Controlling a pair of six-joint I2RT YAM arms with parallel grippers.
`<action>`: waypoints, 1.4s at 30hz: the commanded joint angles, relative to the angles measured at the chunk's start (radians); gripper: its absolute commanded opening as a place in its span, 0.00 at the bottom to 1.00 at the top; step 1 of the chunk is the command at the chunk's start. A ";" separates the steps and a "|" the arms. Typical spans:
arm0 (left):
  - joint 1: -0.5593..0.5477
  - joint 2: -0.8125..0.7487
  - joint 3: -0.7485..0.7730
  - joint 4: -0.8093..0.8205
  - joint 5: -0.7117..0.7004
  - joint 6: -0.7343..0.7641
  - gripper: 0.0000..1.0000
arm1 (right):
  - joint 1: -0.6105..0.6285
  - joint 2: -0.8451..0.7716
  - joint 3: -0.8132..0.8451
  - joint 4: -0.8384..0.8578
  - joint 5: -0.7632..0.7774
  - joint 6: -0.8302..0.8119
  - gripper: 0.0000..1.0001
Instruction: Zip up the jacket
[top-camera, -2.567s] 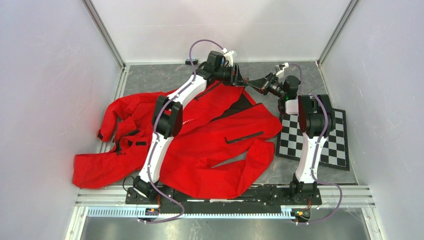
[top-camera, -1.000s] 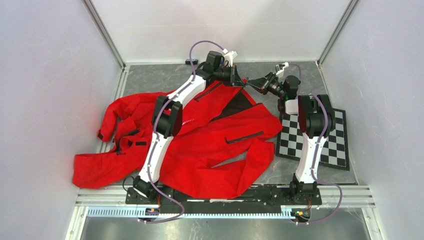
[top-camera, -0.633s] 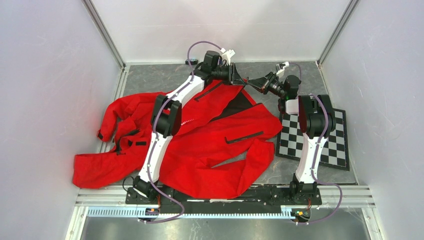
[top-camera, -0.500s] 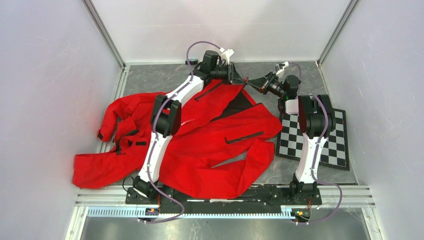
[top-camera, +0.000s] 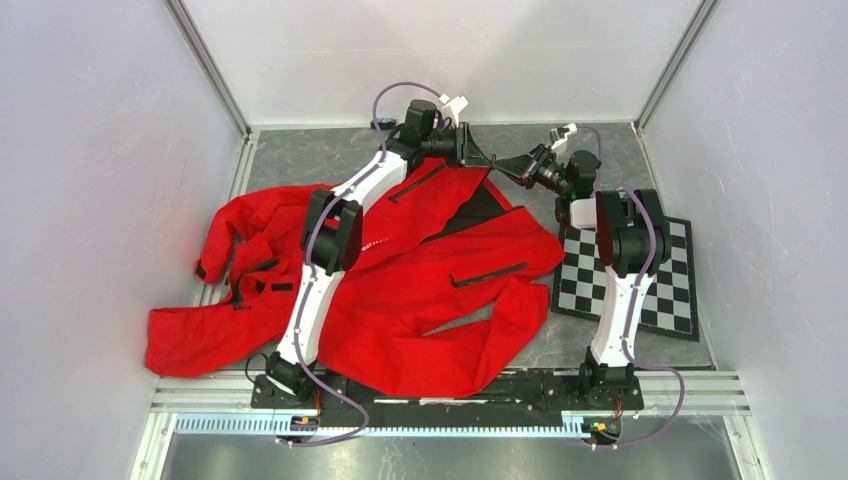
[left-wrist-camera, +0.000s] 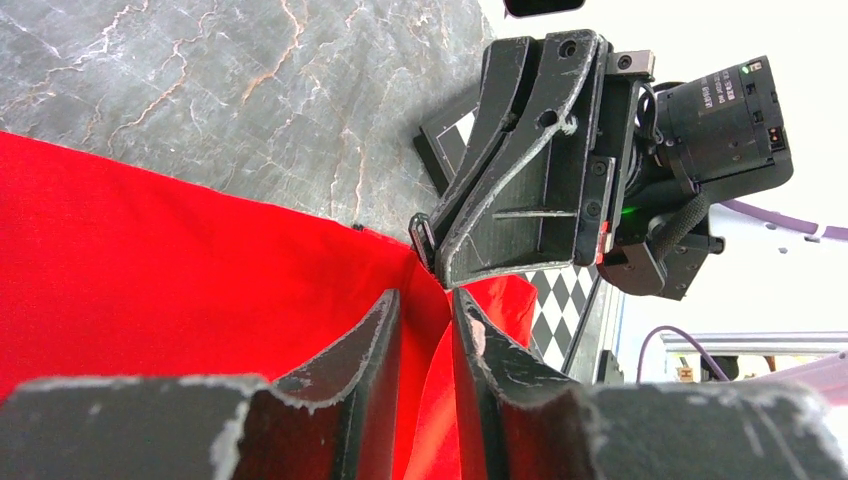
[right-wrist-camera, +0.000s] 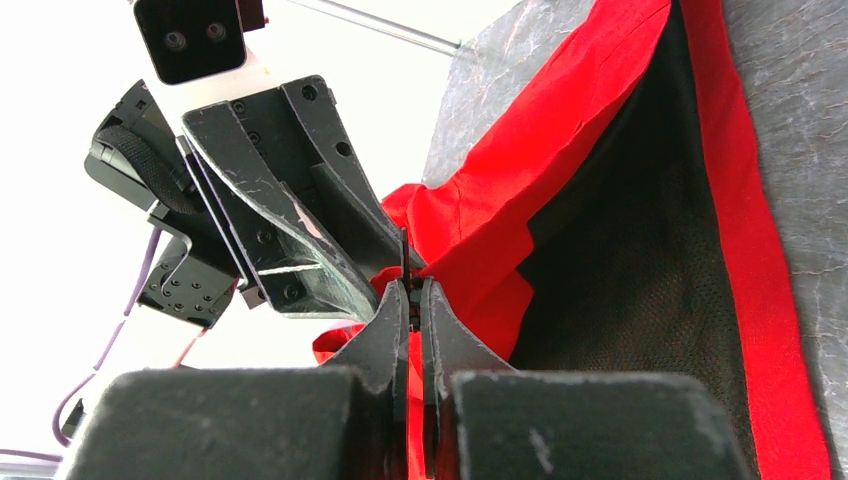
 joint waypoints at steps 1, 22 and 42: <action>-0.005 0.023 -0.006 0.015 0.035 -0.016 0.31 | 0.006 -0.050 0.026 0.055 -0.008 0.005 0.00; -0.005 0.031 -0.002 0.001 0.011 0.007 0.34 | 0.011 -0.043 0.024 0.074 -0.005 0.026 0.00; 0.009 0.032 0.025 0.018 0.032 -0.056 0.02 | -0.097 -0.273 0.007 -0.776 0.121 -0.799 0.62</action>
